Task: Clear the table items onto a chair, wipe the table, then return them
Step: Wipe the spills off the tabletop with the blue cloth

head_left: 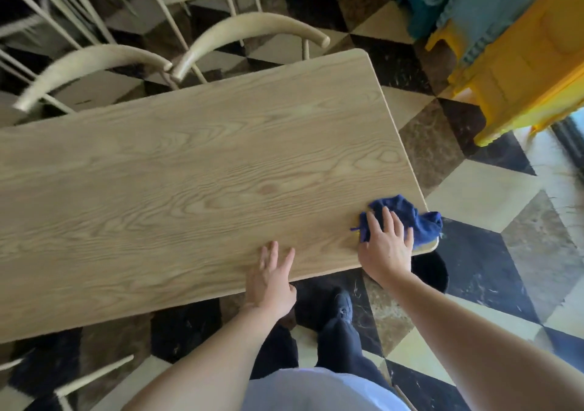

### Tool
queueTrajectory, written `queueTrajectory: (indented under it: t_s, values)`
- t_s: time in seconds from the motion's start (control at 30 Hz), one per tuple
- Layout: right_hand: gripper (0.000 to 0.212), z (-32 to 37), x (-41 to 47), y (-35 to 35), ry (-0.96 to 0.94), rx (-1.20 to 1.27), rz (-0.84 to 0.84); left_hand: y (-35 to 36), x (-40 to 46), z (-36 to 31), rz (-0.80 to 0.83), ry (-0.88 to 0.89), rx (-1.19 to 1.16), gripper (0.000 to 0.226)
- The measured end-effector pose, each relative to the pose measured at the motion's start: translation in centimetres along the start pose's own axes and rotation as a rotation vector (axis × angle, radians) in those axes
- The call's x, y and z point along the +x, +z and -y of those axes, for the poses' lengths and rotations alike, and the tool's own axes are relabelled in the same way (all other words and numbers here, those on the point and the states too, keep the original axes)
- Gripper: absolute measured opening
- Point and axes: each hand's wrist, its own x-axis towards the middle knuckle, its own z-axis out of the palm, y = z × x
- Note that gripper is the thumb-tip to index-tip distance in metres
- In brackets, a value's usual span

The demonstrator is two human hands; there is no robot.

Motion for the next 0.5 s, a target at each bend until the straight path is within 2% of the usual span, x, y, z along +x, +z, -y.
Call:
queueTrajectory:
  t_s: [0.2, 0.33, 0.5]
  values:
    - [0.066, 1.1, -5.5, 1.7, -0.010, -0.017, 0.121, 1.4, -4.3, 5.9, 0.056, -0.141, -0.063, 0.073]
    - [0.066, 0.7, -7.7, 1.5, 0.010, -0.007, 0.176, 2.4, -6.9, 8.5, 0.039, -0.207, -0.204, 0.069]
    - [0.045, -0.7, -10.3, 2.1, 0.065, 0.046, 0.272, 4.6, -10.5, 13.2, 0.111, -0.367, -0.387, 0.066]
